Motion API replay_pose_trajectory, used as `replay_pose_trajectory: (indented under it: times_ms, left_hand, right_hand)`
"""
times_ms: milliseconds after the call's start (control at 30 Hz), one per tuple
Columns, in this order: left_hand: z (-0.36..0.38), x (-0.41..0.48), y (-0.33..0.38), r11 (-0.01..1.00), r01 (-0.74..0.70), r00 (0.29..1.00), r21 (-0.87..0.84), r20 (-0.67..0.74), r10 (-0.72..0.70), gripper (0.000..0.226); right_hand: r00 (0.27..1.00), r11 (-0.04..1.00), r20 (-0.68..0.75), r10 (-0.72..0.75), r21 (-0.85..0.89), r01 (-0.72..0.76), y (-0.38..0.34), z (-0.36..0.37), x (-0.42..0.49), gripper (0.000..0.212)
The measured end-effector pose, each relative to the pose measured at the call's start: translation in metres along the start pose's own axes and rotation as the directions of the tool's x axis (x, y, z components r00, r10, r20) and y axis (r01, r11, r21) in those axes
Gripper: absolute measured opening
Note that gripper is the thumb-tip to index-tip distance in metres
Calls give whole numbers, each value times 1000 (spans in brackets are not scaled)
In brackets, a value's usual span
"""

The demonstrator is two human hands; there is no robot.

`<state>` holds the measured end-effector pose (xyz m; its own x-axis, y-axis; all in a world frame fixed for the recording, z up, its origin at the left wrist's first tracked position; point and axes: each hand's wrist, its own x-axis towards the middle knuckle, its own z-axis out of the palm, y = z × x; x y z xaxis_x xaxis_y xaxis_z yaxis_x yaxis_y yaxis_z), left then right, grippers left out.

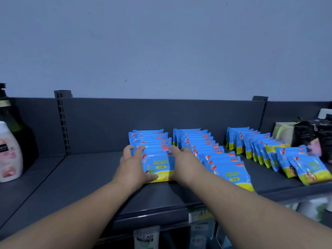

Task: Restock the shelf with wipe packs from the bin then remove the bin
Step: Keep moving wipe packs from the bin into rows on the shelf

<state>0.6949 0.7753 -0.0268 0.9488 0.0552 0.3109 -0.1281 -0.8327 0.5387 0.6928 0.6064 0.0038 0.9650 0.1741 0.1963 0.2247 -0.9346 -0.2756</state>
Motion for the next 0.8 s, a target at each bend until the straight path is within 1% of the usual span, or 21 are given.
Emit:
replay_pose_trajectory:
  times_ms: [67,167,267,367,567,667,800]
  left_hand:
    - [-4,-4,5,997,7,1000,83,-25,-4,103]
    - [-3,-9,26,991,-22,997,129,-72,32,98]
    - [9,-15,66,977,-129,982,171,-116,150,89]
    - [33,-24,118,945,-268,950,189,-110,291,83]
    - [104,-71,232,879,-446,890,171,-20,456,80]
    - [145,-108,293,826,-539,840,167,28,542,79]
    - [206,-164,371,796,-596,802,102,108,587,78]
  right_hand:
    - [999,1000,-32,-11,0,11,5,-8,-6,66]
    - [994,1000,-104,-17,0,17,18,-25,-19,67]
    - [976,994,-214,-44,-109,21,41,-46,-37,63]
    - [953,978,-303,-19,-202,-45,81,-67,-62,62]
    - [906,915,-373,199,-261,-308,198,-103,-150,64]
    - [877,868,-372,302,-274,-415,261,-119,-210,63]
    - [825,804,-350,444,-250,-539,341,-136,-295,65]
